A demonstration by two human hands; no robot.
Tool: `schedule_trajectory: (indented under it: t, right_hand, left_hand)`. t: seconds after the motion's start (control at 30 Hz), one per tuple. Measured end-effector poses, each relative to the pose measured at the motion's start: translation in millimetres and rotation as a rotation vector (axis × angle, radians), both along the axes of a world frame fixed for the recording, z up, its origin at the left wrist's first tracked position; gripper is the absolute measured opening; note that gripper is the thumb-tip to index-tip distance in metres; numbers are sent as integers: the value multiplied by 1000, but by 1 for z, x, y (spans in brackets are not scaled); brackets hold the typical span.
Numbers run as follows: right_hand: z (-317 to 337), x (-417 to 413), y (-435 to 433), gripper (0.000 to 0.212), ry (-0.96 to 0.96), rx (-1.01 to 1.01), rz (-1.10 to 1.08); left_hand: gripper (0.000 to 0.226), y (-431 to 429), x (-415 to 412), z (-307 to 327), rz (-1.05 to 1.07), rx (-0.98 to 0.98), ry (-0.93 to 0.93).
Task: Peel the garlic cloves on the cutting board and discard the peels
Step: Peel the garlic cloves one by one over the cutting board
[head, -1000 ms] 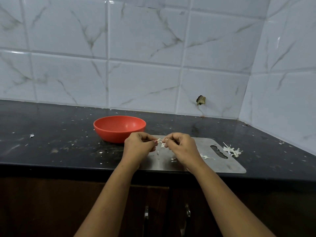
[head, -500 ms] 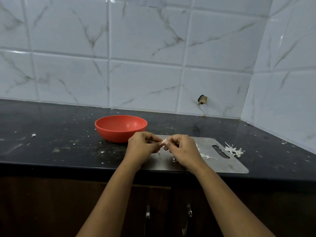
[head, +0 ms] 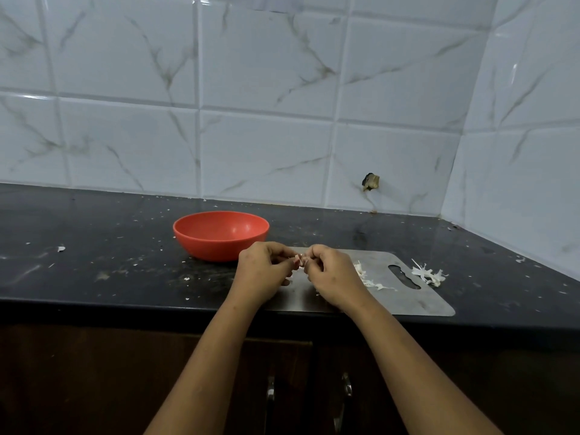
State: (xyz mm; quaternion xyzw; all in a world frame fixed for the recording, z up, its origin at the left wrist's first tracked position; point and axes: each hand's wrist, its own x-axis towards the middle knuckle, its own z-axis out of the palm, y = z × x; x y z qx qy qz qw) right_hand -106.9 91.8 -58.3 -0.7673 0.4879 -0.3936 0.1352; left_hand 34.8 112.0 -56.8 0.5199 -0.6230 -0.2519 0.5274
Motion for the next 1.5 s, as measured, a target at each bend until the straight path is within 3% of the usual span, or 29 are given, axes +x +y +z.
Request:
schedule_trajectory:
  t: [0.2,0.3,0.5,0.7,0.87,0.97,1.17,1.23,1.33,1.5]
  right_hand:
    - [0,3,2,15,144,-29,-2]
    - [0,3,1,15,79,-55,-11]
    - [-1,1,-2,23,-138,-27,-55]
    - [-3,-3,-3,7,-90,-87,-151]
    - [-3,-1,-3,25,-37,-61,-163]
    - [-3,-1,-3,7,-57,-45,-161]
    - [-3,0,2,49,35,-60,-256]
    - [-3,0,2,40,98,-70,-287]
    - [-2,-1,3,8,102,-84,-276]
    - [-3,-3,1,23,-25,-68,-124]
  left_hand:
    - [3,0,1,0,22,6,-37]
    - [6,-1,1,-1,19,30,-94]
    - [16,-2,4,-1,-13,68,131]
    - [8,-6,4,-2,-9,86,200]
    - [8,-5,5,-3,-5,89,205]
    - [8,-6,4,-3,0,86,202]
    - [7,-6,3,-3,17,78,199]
    - [7,-6,3,-3,32,71,186]
    - [7,-4,2,-3,38,56,149]
    - [7,-2,2,-1,35,51,121]
